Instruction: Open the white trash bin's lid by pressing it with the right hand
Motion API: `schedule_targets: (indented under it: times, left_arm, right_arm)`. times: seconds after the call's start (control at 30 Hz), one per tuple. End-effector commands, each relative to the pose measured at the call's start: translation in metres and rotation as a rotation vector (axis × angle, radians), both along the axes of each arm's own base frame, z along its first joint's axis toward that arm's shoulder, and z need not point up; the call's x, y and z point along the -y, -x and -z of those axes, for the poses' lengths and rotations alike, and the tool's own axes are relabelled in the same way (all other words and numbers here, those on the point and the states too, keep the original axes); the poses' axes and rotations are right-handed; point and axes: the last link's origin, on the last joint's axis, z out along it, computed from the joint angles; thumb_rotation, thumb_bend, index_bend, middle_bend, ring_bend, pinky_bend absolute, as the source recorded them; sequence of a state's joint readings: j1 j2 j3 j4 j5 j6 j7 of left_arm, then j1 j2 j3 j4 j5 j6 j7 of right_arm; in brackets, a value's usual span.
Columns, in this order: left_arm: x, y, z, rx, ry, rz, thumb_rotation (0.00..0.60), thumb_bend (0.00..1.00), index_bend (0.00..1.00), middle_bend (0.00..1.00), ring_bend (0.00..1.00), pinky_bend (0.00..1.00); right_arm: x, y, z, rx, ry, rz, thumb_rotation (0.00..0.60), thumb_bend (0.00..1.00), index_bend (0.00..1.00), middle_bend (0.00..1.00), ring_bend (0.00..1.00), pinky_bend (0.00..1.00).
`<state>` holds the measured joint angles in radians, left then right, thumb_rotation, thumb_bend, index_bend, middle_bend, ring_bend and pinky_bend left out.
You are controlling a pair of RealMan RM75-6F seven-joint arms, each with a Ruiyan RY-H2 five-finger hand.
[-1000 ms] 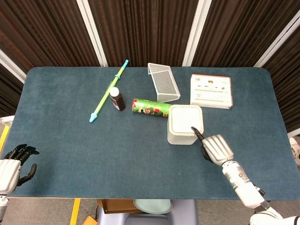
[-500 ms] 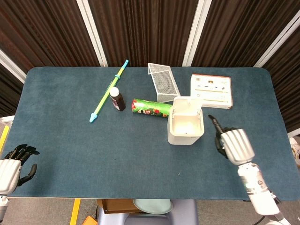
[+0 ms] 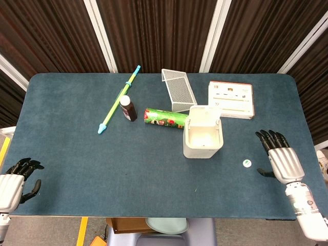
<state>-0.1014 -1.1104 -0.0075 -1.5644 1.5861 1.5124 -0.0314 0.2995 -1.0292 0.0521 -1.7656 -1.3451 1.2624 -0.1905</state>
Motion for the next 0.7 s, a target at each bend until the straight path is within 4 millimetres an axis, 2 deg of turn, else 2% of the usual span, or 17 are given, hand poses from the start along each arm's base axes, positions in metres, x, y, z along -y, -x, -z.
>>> schedule_targets:
  times: [0.03,0.17,0.43,0.7]
  left_arm:
    - [-0.001,0.001,-0.001,0.003,0.0,-0.004,0.6,0.47,0.37,0.29,0.18,0.36]
    - [-0.001,0.001,-0.001,0.007,0.0,-0.001,0.6,0.47,0.37,0.29,0.18,0.36]
    - [-0.001,0.001,-0.002,0.013,-0.001,0.0,0.6,0.47,0.38,0.29,0.18,0.36]
    - [-0.001,0.001,-0.002,0.016,0.0,-0.004,0.6,0.47,0.38,0.29,0.18,0.36]
  right_arm:
    - [0.008,0.021,0.017,-0.05,-0.073,0.076,0.6,0.16,0.23,0.2,0.11,0.18]
    - [0.018,0.033,0.033,-0.084,-0.127,0.132,0.6,0.16,0.27,0.23,0.14,0.2]
    - [0.032,0.044,0.056,-0.137,-0.183,0.174,0.6,0.16,0.37,0.31,0.23,0.3]
    - [0.042,0.054,0.076,-0.184,-0.221,0.209,0.6,0.23,0.42,0.34,0.27,0.35]
